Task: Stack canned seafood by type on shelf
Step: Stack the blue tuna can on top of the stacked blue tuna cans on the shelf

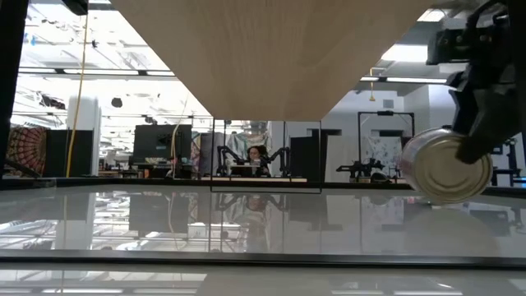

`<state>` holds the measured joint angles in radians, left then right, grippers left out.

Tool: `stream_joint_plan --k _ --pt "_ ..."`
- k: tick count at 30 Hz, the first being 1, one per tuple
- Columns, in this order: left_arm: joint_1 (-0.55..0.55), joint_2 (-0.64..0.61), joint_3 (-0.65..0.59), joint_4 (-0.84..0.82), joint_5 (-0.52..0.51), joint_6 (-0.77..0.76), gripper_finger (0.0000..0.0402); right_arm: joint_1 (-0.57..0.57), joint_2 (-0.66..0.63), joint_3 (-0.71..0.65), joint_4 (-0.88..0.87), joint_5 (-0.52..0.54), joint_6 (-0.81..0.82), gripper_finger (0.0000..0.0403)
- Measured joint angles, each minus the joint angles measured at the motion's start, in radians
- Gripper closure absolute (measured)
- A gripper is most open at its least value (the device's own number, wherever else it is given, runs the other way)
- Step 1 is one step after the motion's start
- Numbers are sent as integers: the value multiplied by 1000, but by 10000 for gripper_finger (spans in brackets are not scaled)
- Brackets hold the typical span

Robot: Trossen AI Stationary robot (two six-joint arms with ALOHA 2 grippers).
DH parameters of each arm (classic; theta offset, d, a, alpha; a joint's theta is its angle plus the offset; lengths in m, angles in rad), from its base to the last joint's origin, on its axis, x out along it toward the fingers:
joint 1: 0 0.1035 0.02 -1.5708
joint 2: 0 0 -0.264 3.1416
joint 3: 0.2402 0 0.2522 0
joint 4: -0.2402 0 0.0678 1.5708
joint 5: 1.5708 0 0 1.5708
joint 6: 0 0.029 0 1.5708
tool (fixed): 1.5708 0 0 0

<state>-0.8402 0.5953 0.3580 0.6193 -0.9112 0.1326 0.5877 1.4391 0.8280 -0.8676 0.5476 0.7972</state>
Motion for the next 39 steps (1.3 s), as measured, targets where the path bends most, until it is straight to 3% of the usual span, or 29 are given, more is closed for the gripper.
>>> stream_joint_plan --k 8,13,17,19,21,24,26,29,32,39 --pt "0 0 0 0 0 1 95 0 -118 54 -242 19 59 180" --pt "0 0 0 0 -8 3 95 -5 -153 162 -373 87 -51 181" --pt "28 1 3 37 -52 -16 95 -7 -148 274 -500 202 -166 181" --pt "68 0 26 13 -110 -37 95 -7 -142 329 -553 298 -246 180" --pt "104 -2 63 -37 -100 -56 95 -6 -141 379 -572 404 -360 180" --pt "139 -16 150 -188 -17 -109 95 -6 -141 457 -553 567 -555 180" --pt "169 -10 225 -346 -24 -169 95 -6 -142 497 -530 652 -678 180" --pt "221 27 345 -600 7 -276 95 -6 -142 537 -438 736 -904 179" --pt "270 82 465 -770 122 -320 95 -6 -142 549 -276 801 -1135 179" --pt "362 172 644 -852 325 -328 95 -6 -141 549 92 847 -1601 178"
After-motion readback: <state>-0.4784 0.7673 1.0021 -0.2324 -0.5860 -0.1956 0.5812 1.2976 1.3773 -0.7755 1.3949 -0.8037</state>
